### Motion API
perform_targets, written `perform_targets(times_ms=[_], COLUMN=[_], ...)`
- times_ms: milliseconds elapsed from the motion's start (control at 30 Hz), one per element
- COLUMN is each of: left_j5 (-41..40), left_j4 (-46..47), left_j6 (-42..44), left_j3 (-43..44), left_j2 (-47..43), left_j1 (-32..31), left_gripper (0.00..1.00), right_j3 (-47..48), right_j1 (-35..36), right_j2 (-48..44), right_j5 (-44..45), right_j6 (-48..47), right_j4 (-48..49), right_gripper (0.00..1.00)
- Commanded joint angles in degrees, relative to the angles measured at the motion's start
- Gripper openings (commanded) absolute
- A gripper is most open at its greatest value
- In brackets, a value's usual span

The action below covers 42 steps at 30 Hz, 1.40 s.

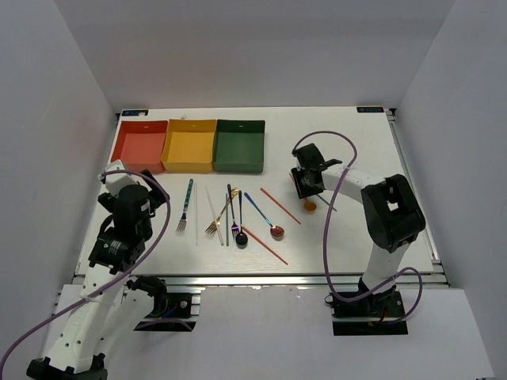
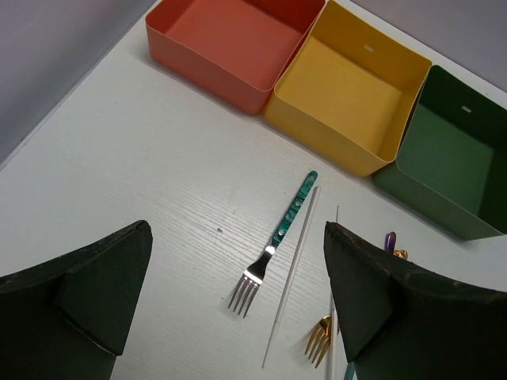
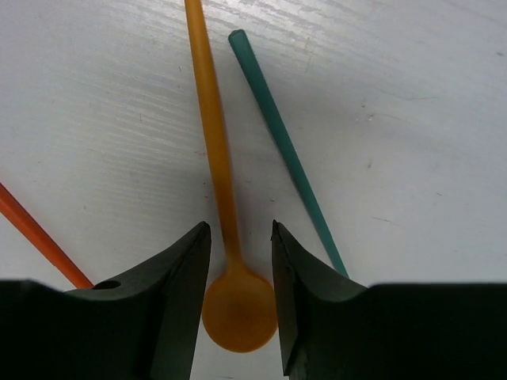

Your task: Sort the eating utensils into containers

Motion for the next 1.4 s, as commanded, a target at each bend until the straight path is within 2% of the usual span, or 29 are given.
perform_targets(times_ms=[0,133,233,267,333,367,700,800,900,1000,1100,1267,1300,1367], left_j5=[0.61,0.69,0.61,0.61,0.61,0.61,0.26,-0.01,-0.10,-0.01,-0.01,0.08,0.34,1.30], left_j4=[0.77,0.85,0.77,0.77,0.77,0.77,0.59,0.50,0.50,0.59,0.76,0.50,0.68,1.03], left_j6=[0.65,0.65,0.65,0.65,0.65,0.74,0.65,0.65,0.65,0.65,0.74,0.74,0.83,1.00], left_j3=[-0.10,-0.10,-0.10,-0.10,-0.10,-0.10,-0.01,0.07,-0.01,-0.01,0.07,0.34,0.25,0.08], left_j2=[0.07,0.33,0.42,0.42,0.42,0.33,0.07,0.07,0.07,0.33,0.60,1.92,1.92,1.48], left_j1=[-0.30,-0.22,-0.30,-0.22,-0.22,-0.22,-0.22,-0.22,-0.22,-0.22,-0.22,-0.13,-0.13,-0.13], left_gripper=[0.98,0.98,0.98,0.98,0.98,0.98,0.98,0.98,0.98,0.98,0.98,0.98,0.98,0.98], right_j3=[1.42,0.45,-0.08,-0.17,-1.04,-1.31,-1.93,-1.05,-0.26,2.29,7.20,23.18,30.61,39.60], right_j1=[0.09,0.09,0.00,0.09,0.09,0.09,0.53,0.71,0.71,0.79,1.14,1.50,1.58,2.11], right_j2=[1.33,1.86,1.51,1.16,0.28,-0.77,-9.91,-11.32,-10.98,-8.00,-1.85,13.70,16.16,23.63], right_j5=[-2.23,-3.55,-3.82,-3.82,-5.04,-5.83,-19.89,-24.99,-30.00,-32.03,-30.37,-28.43,-28.43,-27.99], right_j6=[-1.06,-0.09,0.78,1.40,1.75,1.93,8.78,13.52,20.72,30.55,37.95,41.92,41.05,37.89], right_j4=[1.71,2.32,2.50,2.50,3.11,3.81,8.99,13.30,22.59,32.00,40.37,41.09,38.21,32.94], right_gripper=[0.42,0.35,0.24,0.14,0.07,0.00,0.00,0.00,0.00,0.00,0.00,0.00,0.00,0.00])
